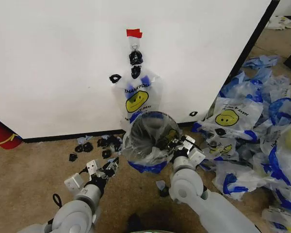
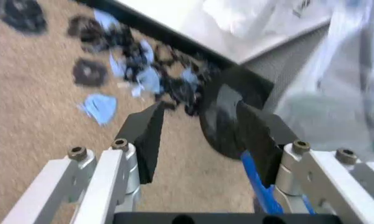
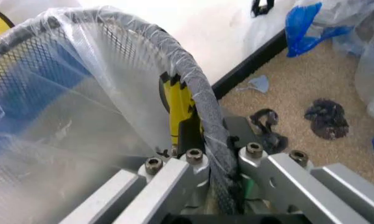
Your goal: Pick up the garbage bag from the wall and place it over the trash bin.
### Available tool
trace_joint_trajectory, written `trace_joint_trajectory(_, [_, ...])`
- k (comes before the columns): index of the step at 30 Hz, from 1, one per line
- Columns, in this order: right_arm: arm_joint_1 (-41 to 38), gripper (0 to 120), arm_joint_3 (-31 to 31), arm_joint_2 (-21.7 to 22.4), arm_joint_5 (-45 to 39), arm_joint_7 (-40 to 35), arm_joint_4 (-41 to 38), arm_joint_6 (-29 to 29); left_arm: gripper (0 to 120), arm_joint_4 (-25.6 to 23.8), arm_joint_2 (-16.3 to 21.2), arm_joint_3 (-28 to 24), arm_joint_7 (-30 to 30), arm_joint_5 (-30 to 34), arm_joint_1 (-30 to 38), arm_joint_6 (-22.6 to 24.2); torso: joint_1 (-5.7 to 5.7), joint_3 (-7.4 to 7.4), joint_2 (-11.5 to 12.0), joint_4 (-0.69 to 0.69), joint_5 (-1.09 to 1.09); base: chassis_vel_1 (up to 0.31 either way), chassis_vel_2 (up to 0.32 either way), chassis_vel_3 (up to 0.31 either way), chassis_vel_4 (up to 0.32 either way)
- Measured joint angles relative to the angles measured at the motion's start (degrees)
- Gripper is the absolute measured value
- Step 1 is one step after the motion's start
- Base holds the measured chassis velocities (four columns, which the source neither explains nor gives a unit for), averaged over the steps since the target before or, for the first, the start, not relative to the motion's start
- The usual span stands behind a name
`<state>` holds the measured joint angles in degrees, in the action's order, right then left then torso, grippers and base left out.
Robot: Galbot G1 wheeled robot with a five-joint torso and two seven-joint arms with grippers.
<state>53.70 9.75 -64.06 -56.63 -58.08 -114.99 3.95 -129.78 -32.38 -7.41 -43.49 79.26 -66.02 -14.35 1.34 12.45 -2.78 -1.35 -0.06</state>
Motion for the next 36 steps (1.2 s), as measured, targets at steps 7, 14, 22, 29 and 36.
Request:
trace_joint_trajectory(7, [1.0,0,1.6,-0.9,-1.3,-2.1,-2.2,-1.0,56,0.3,0.1,3.5,-0.1,-1.1,1.2,0.7,0.0,0.0,0.0,0.0,0.0,0.0,0.0,0.0,0.0])
trace_joint_trajectory(14, [1.4,0,4.1,-1.4,-3.0,-4.6,-3.7,-2.5,59,1.2,0.1,5.5,1.0,-2.5,2.0,0.8,0.0,0.0,0.0,0.0,0.0,0.0,0.0,0.0,0.0])
trace_joint_trajectory(22, [2.3,0,7.8,-1.1,-2.9,-5.4,-3.6,-3.9,59,1.4,-0.1,5.6,1.3,-2.9,2.0,0.8,0.0,0.0,0.0,0.0,0.0,0.0,0.0,0.0,0.0])
trace_joint_trajectory(29, [2.3,0,10.4,-0.5,-2.5,-4.1,-1.9,-3.9,59,1.6,-0.6,5.3,1.4,-3.1,2.0,0.8,0.0,0.0,0.0,0.0,0.0,0.0,0.0,0.0,0.0])
trace_joint_trajectory(36, [1.9,0,11.9,0.4,-1.9,-3.0,-0.9,-4.2,59,2.0,-0.9,5.1,1.6,-3.3,2.0,0.8,0.0,0.0,0.0,0.0,0.0,0.0,0.0,0.0,0.0])
